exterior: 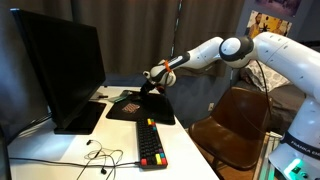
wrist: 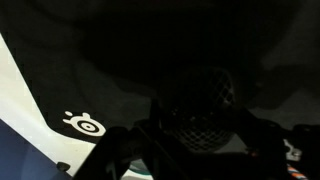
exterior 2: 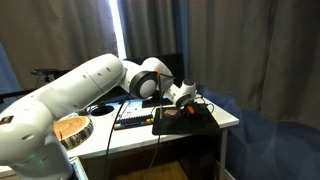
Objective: Move the black computer mouse to the left
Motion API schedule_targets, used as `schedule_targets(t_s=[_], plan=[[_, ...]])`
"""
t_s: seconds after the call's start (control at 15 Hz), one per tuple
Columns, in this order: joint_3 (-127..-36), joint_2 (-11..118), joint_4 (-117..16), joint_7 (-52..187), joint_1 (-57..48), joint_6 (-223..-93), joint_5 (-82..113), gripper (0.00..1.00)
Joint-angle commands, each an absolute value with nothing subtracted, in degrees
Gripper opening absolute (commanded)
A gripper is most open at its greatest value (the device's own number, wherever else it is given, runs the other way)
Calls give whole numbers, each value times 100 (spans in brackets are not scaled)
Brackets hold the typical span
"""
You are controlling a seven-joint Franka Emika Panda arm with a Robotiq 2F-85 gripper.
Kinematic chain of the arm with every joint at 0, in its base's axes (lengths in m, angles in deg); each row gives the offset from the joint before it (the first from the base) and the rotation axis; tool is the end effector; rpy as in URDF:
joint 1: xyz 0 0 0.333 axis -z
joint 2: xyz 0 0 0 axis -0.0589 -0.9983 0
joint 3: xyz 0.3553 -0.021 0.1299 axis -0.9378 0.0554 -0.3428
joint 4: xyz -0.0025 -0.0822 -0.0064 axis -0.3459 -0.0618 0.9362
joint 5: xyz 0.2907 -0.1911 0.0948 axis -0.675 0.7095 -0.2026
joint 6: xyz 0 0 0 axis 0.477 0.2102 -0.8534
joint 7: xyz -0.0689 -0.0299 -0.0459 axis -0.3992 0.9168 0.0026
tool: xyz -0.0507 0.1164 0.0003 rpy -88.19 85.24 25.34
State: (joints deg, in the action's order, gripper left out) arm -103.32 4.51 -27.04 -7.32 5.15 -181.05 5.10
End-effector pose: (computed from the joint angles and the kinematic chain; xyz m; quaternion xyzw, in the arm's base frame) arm 0.8216 0.0324 0.1674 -0.8342 -0.4830 -0.2650 0.0235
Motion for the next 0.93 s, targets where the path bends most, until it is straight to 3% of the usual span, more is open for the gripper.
schedule_targets(t_s=[0.0, 0.87], plan=[[-10421, 922, -3952, -364, 420, -18850, 583, 58], [-10484, 1506, -4927, 436, 35, -18680, 1325, 54]])
